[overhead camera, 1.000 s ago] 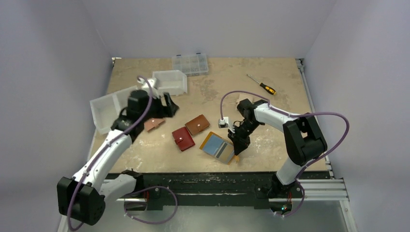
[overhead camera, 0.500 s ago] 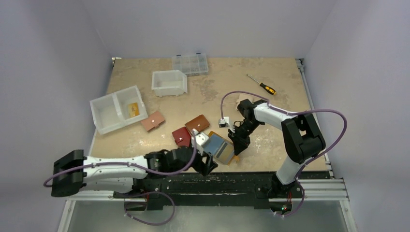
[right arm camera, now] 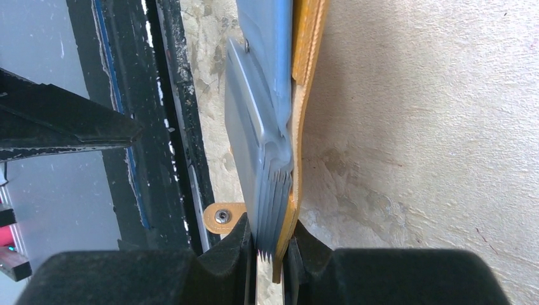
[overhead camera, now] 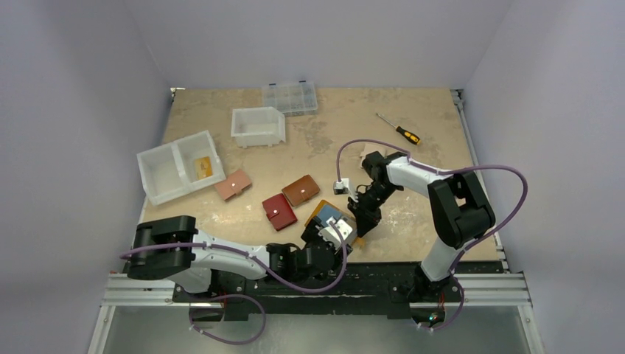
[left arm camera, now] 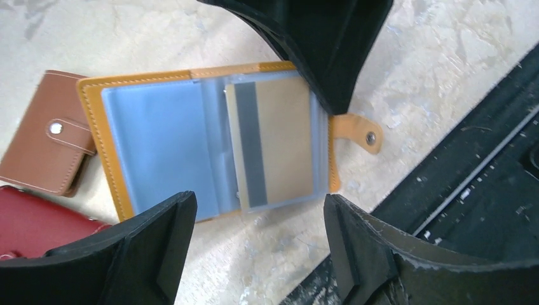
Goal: Take the credit cards out of the card holder
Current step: Remove the credit card from the card holder.
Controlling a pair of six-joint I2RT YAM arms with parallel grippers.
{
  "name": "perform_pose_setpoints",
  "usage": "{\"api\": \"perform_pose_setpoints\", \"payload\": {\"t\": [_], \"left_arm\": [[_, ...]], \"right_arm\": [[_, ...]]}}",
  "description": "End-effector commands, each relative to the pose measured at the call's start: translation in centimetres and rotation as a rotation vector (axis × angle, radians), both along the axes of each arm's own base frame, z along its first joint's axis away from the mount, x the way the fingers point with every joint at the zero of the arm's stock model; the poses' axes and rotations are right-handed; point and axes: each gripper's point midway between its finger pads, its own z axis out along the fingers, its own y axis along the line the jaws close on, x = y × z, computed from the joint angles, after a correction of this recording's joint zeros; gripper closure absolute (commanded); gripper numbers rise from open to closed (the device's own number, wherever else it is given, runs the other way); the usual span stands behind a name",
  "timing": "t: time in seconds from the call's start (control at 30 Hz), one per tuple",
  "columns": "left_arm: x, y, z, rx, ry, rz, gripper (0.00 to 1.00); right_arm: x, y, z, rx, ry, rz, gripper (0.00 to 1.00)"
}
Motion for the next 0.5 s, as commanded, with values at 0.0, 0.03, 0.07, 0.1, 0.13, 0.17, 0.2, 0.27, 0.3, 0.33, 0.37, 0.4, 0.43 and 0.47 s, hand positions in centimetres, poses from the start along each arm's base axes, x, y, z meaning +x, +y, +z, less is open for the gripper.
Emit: {"api": "perform_pose_setpoints", "payload": {"t": [0.0, 0.03, 0.07, 0.1, 0.13, 0.17, 0.2, 0.27, 0.3, 0.33, 0.37, 0.4, 0.43, 0.47], "left_arm": [[1.7, -1.1, 2.8, -0.087, -0.116, 0.071, 0.21], [1.6, -1.3, 2.5, -0.086, -0.122, 0.052, 0.21], [1.5, -1.5, 2.4, -0.094, -0.124, 0.039, 0.21], [1.4, -1.7, 2.3, -0.1, -0.124, 0.031, 0.2], [1.3, -1.8, 2.1, -0.106, -0.122, 0.021, 0.2], [1.2, -2.0, 2.0, -0.116, -0.115, 0.008, 0.2], [1.0, -2.2, 1.9, -0.127, -0.108, -0.003, 0.2], [0.8, -2.4, 1.8, -0.149, -0.087, -0.022, 0.2], [0.8, -2.4, 1.7, -0.161, -0.071, -0.025, 0.2], [0.8, -2.4, 1.8, -0.179, -0.052, -0.03, 0.2], [0.8, -2.5, 1.8, -0.2, -0.029, -0.04, 0.2], [0.8, -2.5, 1.9, -0.223, -0.004, -0.051, 0.2], [0.6, -2.8, 2.0, -0.25, 0.026, -0.076, 0.2], [0.6, -2.8, 2.1, -0.27, 0.047, -0.09, 0.2]], "right_arm": [[0.7, -0.6, -1.6, -0.041, -0.046, 0.047, 0.8], [0.7, -0.6, -1.6, -0.043, -0.043, 0.045, 0.79], [0.7, -0.6, -1.7, -0.044, -0.04, 0.043, 0.77], [0.8, -0.6, -1.7, -0.045, -0.039, 0.041, 0.75], [0.8, -0.5, -1.8, -0.046, -0.038, 0.038, 0.73], [0.9, -0.5, -1.8, -0.048, -0.037, 0.029, 0.71], [0.9, -0.5, -1.8, -0.049, -0.039, 0.023, 0.68], [1.2, -0.4, -1.8, -0.052, -0.05, 0.007, 0.62], [1.3, -0.4, -1.8, -0.054, -0.057, 0.0, 0.6], [1.5, -0.4, -1.7, -0.052, -0.066, -0.009, 0.58], [1.6, -0.4, -1.6, -0.049, -0.071, -0.014, 0.56], [1.7, -0.4, -1.5, -0.045, -0.076, -0.019, 0.54], [1.8, -0.4, -1.4, -0.041, -0.078, -0.023, 0.53], [1.9, -0.4, -1.2, -0.039, -0.083, -0.024, 0.52]]}}
